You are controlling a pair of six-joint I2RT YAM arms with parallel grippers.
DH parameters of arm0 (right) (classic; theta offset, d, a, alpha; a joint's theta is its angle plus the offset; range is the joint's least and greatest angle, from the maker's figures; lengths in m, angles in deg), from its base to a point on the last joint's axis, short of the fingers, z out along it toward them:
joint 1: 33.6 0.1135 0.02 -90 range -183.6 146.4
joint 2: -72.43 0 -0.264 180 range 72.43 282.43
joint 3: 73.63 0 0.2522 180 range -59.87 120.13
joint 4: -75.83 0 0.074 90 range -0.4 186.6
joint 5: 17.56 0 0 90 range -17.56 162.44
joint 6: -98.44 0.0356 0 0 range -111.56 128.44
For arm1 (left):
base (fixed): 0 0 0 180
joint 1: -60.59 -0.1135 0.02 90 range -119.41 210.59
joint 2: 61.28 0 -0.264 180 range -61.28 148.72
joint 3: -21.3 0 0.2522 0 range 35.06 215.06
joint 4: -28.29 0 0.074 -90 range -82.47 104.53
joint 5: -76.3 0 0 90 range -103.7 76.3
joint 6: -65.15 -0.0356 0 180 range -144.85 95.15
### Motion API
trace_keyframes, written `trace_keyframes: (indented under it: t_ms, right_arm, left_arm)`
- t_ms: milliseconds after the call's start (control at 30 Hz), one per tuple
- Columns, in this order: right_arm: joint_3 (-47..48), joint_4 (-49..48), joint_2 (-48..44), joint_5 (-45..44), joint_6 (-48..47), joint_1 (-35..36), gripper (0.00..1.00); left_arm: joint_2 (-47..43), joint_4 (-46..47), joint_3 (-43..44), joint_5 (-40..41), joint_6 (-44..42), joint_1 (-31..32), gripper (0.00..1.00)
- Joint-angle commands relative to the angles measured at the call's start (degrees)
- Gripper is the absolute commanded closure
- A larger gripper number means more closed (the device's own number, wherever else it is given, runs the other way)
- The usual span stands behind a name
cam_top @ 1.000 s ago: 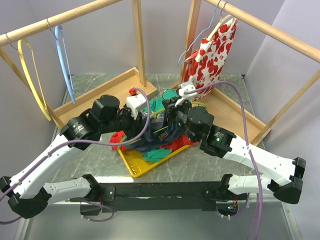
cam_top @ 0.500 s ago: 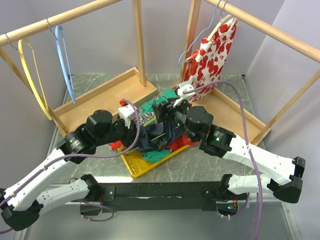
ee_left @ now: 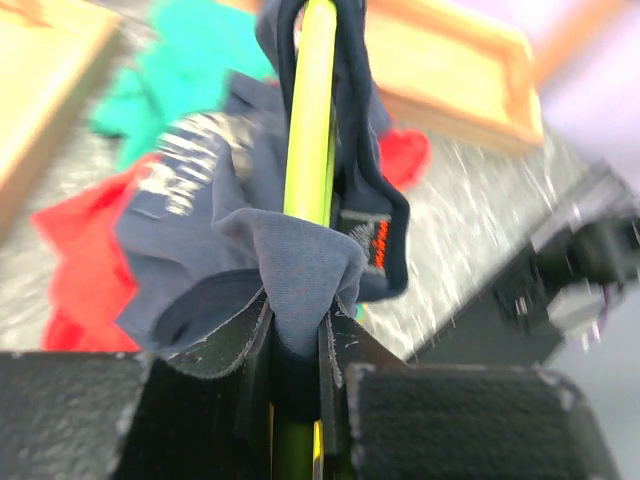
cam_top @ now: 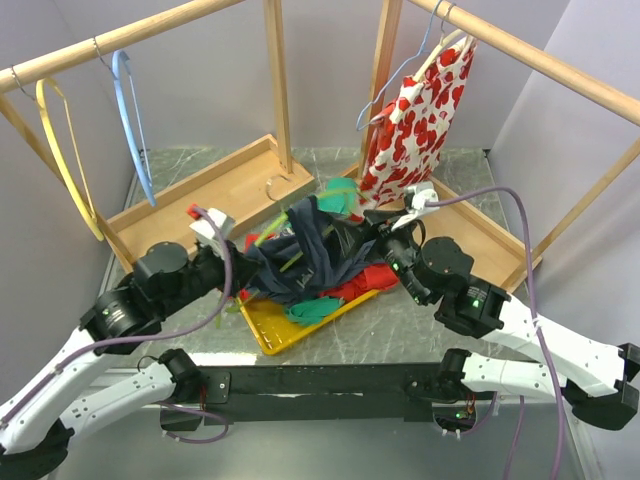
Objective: Place the tank top on the hanger
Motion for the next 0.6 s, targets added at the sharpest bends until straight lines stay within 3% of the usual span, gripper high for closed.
trace_keyframes:
  t_ms: [0,167,333,567]
  right_arm:
    - [-2.8,-0.9,-1.0,-2.5,3.6,0.0,0.2]
    - [-2.9,-0.2,-0.7,-1.5,4.8,0.0,0.19]
    - [-2.2,0.7,-0.9,-1.5,4.3,0.1,0.19]
    - [-0.8,0.4,0.2,-1.7,3.3,0.0,0.18]
  left_arm:
    - [-0.3,3.6,7.8,17.0,4.1,0.1,0.99]
    - [9.5,-4.2,23.5,29.2,4.3,0.1,0.99]
    - [15.6,-9.2,34.6,29.5,0.2,0.1,0.99]
    - [20.4,-15.2,42.3,32.9,-0.4,-0.9,0.99]
